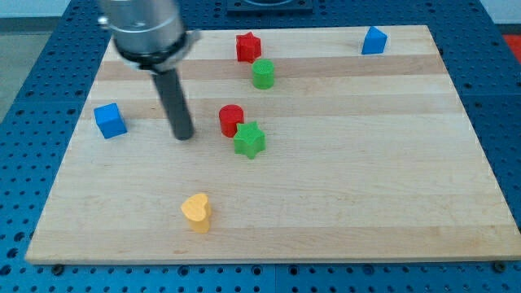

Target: Slide the red circle towards the center right

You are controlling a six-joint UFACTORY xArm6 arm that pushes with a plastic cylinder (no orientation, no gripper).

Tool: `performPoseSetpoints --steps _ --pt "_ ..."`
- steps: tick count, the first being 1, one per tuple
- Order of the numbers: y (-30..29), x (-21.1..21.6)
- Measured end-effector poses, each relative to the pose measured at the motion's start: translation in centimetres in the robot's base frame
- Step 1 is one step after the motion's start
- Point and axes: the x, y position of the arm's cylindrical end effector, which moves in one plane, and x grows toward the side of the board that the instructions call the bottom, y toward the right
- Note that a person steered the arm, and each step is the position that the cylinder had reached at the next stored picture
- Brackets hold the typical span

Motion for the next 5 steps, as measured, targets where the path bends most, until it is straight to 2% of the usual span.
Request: performPoseSetpoints --steps 1,3,4,5 --pt "4.2 -1.0" --pt "17.6 -3.6" --pt "17.4 -4.0" --pt "13.6 -5.2"
